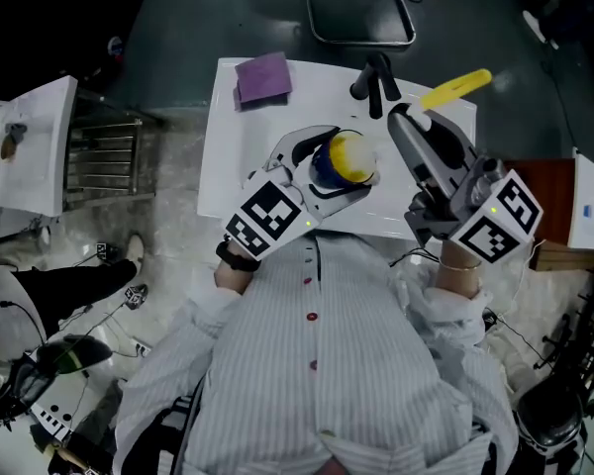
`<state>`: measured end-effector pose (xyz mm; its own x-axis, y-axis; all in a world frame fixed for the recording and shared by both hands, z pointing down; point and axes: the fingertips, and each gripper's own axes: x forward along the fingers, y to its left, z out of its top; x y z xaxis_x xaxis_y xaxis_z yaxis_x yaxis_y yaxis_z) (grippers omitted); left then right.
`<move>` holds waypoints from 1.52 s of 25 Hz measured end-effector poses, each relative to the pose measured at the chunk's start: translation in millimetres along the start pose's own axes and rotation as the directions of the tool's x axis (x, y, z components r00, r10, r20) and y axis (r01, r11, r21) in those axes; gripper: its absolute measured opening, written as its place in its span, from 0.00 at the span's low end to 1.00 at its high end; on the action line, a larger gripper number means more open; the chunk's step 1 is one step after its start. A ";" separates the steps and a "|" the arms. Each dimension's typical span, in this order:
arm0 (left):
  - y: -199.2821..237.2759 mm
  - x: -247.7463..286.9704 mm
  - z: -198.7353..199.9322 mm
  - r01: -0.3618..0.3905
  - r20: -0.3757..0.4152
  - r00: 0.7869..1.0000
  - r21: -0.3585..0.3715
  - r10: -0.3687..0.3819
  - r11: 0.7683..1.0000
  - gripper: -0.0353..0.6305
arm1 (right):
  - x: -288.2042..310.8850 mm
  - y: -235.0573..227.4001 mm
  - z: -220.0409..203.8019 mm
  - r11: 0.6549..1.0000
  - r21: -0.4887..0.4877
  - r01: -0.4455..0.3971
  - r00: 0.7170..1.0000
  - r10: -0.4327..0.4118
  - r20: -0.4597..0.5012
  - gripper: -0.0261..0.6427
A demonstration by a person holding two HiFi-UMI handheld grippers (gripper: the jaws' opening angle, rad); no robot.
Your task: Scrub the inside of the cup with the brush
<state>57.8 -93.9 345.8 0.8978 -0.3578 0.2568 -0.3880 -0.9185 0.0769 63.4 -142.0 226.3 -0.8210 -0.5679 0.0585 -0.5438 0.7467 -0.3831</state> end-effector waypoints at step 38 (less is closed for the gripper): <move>52.5 -22.1 -4.8 -0.146 0.015 0.989 -0.061 0.147 0.987 0.65 | -72.9 -14.2 72.9 0.979 -0.090 0.183 0.959 -0.157 0.237 0.12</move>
<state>16.6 -133.4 348.8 0.8338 -0.4917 0.2511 -0.5271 -0.8443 0.0969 143.7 -136.4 160.2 -0.6606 -0.7437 -0.1022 -0.6980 0.6586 -0.2812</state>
